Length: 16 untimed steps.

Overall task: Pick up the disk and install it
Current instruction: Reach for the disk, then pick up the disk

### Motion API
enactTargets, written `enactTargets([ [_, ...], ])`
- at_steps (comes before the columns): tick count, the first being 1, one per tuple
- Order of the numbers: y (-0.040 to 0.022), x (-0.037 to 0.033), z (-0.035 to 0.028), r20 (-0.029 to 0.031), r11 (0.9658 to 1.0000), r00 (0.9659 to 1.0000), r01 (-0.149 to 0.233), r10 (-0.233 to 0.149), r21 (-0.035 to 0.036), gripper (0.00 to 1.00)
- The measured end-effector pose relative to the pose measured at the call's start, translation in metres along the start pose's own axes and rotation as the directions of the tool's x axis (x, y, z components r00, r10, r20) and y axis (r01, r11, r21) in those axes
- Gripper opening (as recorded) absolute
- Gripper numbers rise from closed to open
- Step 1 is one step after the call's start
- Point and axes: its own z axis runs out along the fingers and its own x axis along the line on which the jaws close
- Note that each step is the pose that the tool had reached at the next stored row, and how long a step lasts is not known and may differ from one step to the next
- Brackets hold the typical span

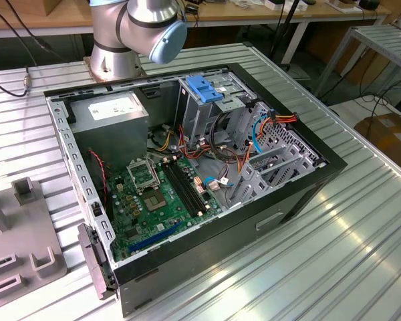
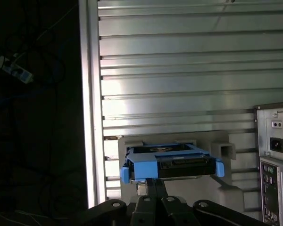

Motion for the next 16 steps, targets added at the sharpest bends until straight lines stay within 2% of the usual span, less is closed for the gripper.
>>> enactTargets([
  [13,0.0,0.0011,0.0,0.0,1.0,1.0,0.002,-0.002,0.0,0.1],
  [16,0.0,0.0012,0.0,-0.0006,0.9995,0.9995,0.032,-0.032,-0.0005,0.1],
])
